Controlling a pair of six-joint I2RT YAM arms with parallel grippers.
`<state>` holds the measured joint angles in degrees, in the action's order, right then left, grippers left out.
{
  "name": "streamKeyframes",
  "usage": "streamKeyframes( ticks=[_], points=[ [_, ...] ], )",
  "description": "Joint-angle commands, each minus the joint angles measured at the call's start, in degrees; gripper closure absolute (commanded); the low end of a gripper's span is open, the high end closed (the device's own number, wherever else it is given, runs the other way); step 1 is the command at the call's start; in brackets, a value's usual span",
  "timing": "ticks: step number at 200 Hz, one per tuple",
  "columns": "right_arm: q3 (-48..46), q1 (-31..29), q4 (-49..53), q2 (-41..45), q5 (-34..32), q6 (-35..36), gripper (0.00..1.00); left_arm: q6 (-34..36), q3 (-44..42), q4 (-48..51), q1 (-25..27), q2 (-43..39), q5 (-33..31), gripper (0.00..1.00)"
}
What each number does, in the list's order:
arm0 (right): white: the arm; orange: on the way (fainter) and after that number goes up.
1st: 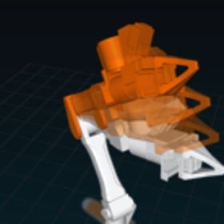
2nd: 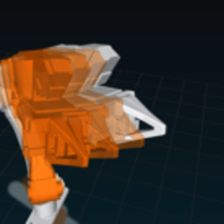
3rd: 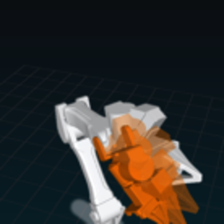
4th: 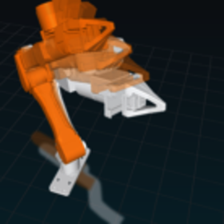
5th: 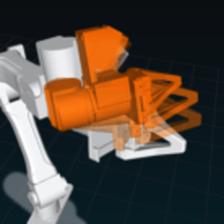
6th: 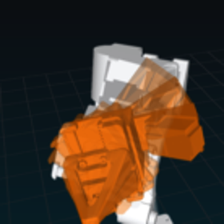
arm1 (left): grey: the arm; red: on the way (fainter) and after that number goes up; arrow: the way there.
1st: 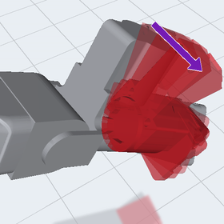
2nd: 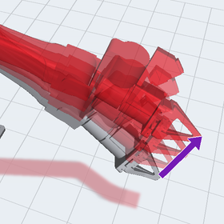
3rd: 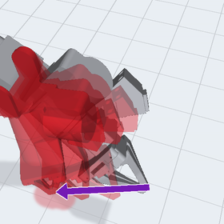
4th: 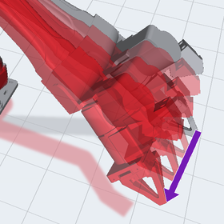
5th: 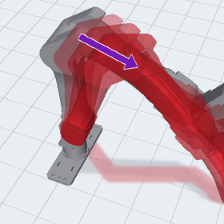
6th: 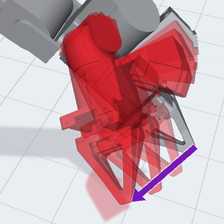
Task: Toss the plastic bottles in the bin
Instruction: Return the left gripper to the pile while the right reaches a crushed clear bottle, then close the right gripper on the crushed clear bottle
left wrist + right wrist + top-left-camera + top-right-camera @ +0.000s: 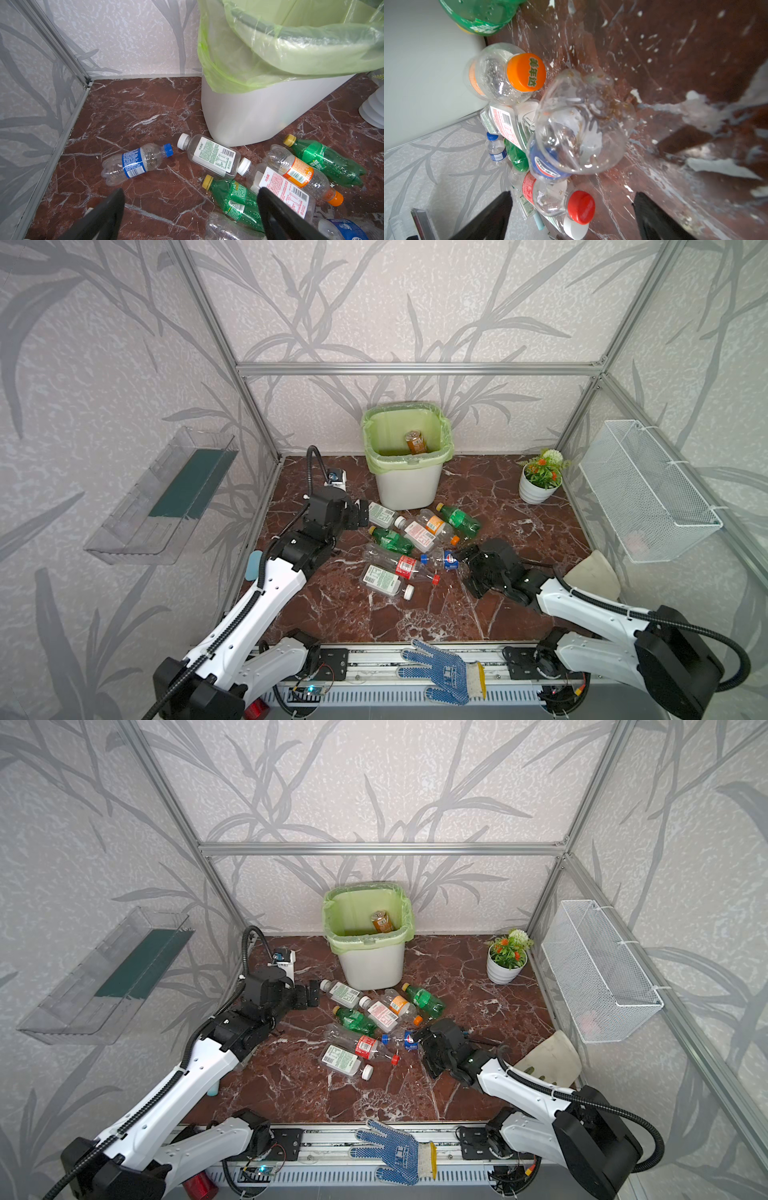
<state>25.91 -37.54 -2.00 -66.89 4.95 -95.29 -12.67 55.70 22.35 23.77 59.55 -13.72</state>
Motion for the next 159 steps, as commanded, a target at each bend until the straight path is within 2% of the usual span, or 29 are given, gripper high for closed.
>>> streamKeyframes(
  ticks=[1,78,112,114,117,159],
  points=[
    [2.3,-0.5,-2.0,-2.8,-2.5,-1.5,0.09,-0.7,-0.8,0.0,-0.5,-0.6,-1.1,0.01],
    [7.0,-0.7,0.4,-11.1,-5.4,-1.5,0.09,-0.4,-1.9,0.7,-1.3,-0.8,-1.4,0.01],
    [7.5,-0.6,3.6,-12.4,-10.2,-1.5,0.09,-0.5,-2.3,0.9,-1.8,-1.0,-1.1,0.01],
    [7.6,-0.5,3.6,-12.6,-10.3,-1.6,0.26,-0.5,-2.3,0.9,-1.9,-1.0,-1.1,0.01],
    [7.7,-0.5,3.5,-12.6,-10.4,-1.5,0.28,-0.6,-2.3,1.0,-1.9,-1.0,-1.1,0.01],
    [7.3,0.0,3.5,-15.0,-11.3,-2.2,0.35,-0.9,-3.3,1.1,-2.4,-1.7,-0.8,0.01]
  ],
)
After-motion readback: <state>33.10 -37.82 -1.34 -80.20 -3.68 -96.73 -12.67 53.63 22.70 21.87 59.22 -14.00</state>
